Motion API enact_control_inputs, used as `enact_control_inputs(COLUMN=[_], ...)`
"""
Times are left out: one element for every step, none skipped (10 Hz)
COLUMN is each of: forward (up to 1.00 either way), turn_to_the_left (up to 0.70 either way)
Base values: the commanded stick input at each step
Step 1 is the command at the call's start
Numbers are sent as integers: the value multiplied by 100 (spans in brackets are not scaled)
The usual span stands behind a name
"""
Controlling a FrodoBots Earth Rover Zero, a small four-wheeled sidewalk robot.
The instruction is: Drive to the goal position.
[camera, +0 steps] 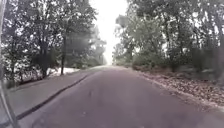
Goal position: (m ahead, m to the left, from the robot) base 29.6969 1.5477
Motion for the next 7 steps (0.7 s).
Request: enact_control_inputs(forward=[70,70,70,70,70,70,70], turn_to_the_left=[0,0,0,0,0,0,0])
